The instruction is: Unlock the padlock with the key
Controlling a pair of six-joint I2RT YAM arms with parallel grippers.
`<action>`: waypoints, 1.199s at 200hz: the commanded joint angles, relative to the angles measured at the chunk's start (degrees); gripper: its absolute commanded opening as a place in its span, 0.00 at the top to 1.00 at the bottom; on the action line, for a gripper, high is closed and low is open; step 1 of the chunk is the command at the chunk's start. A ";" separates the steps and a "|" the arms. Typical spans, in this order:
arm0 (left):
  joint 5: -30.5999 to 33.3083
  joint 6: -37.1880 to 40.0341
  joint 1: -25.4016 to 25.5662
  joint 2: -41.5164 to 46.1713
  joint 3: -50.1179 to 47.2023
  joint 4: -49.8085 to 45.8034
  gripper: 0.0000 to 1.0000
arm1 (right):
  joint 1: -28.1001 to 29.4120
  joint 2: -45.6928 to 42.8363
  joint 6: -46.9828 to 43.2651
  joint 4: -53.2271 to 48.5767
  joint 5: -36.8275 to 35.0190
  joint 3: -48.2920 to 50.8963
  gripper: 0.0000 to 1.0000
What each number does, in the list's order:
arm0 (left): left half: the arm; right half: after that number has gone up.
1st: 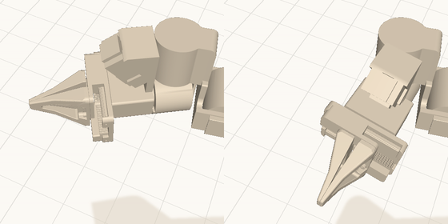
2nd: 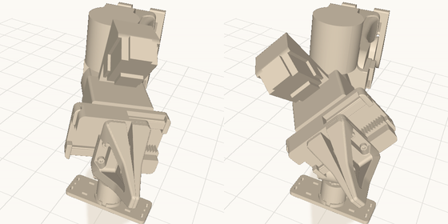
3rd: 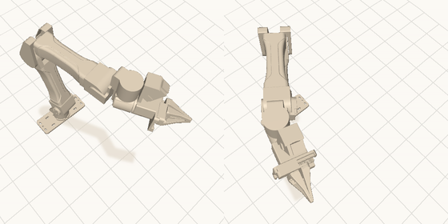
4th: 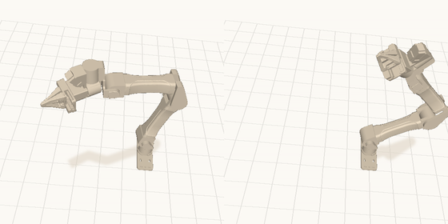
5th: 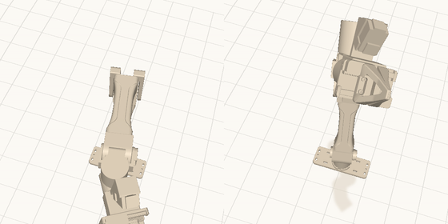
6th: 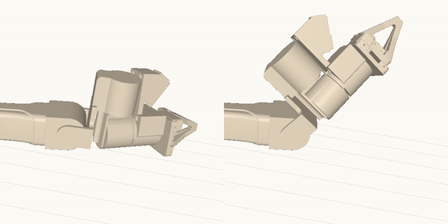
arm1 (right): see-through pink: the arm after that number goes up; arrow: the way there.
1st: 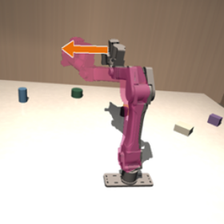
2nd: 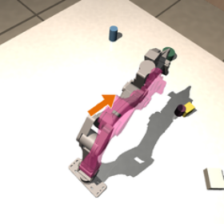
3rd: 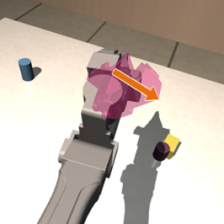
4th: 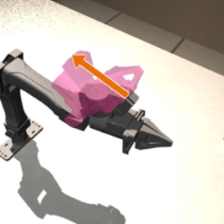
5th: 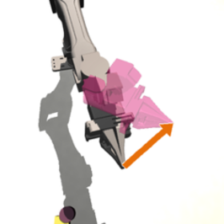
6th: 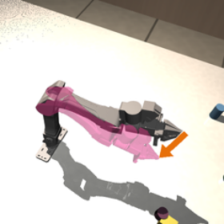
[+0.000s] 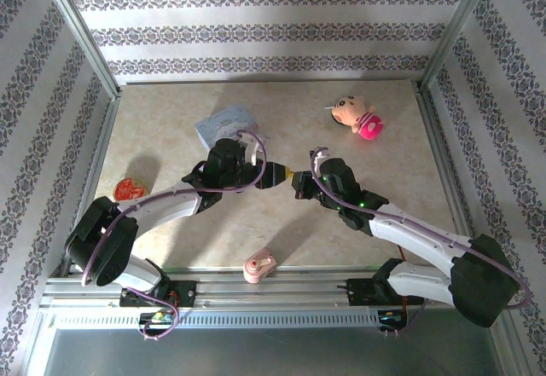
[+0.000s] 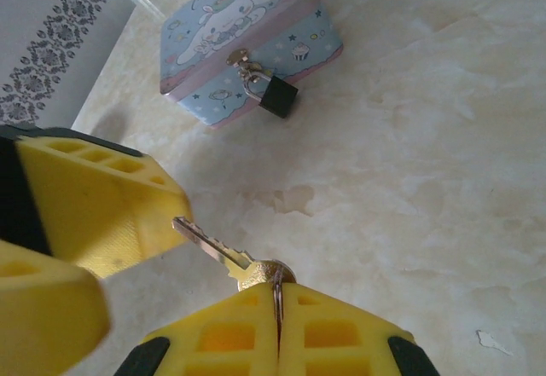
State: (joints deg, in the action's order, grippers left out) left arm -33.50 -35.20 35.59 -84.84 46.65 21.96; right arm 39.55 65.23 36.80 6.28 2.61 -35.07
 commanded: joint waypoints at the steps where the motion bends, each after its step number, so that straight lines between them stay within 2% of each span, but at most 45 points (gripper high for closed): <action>1: -0.78 0.97 0.80 -0.72 1.63 -0.95 0.53 | 0.79 -1.34 -1.12 1.27 -0.90 -0.88 1.00; 86: -0.96 -1.33 0.79 -2.09 1.27 2.28 0.66 | 1.41 -1.07 -1.20 1.27 -0.68 -1.05 1.00; 123: -0.52 -2.74 0.79 -2.41 0.87 4.60 0.67 | 1.59 -0.98 -1.22 1.19 -0.67 -0.97 1.00; 147: -0.43 -3.16 0.79 -2.81 1.01 5.09 0.73 | 1.74 -1.06 -1.29 1.19 -0.68 -0.97 1.00; 167: -0.61 -3.47 0.79 -2.99 1.15 5.44 0.85 | 1.75 -1.24 -1.20 1.19 -0.84 -0.88 1.00; 212: 0.97 -3.41 0.84 -1.86 0.66 4.43 0.97 | 1.77 -2.41 -1.79 -0.13 -2.32 -0.45 1.00; 219: 1.79 -3.31 0.74 -1.22 0.48 3.90 1.00 | 1.76 -2.89 -2.11 -1.03 -3.06 -0.44 0.96; 240: 4.44 -2.41 0.70 0.95 0.84 0.45 1.00 | 1.80 -5.18 -3.15 -4.46 -6.16 -0.22 0.85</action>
State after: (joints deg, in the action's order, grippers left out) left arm -32.99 -38.65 35.94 -87.09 46.81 24.84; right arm 40.77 63.44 35.46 5.08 1.19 -35.07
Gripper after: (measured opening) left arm 0.047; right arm 0.109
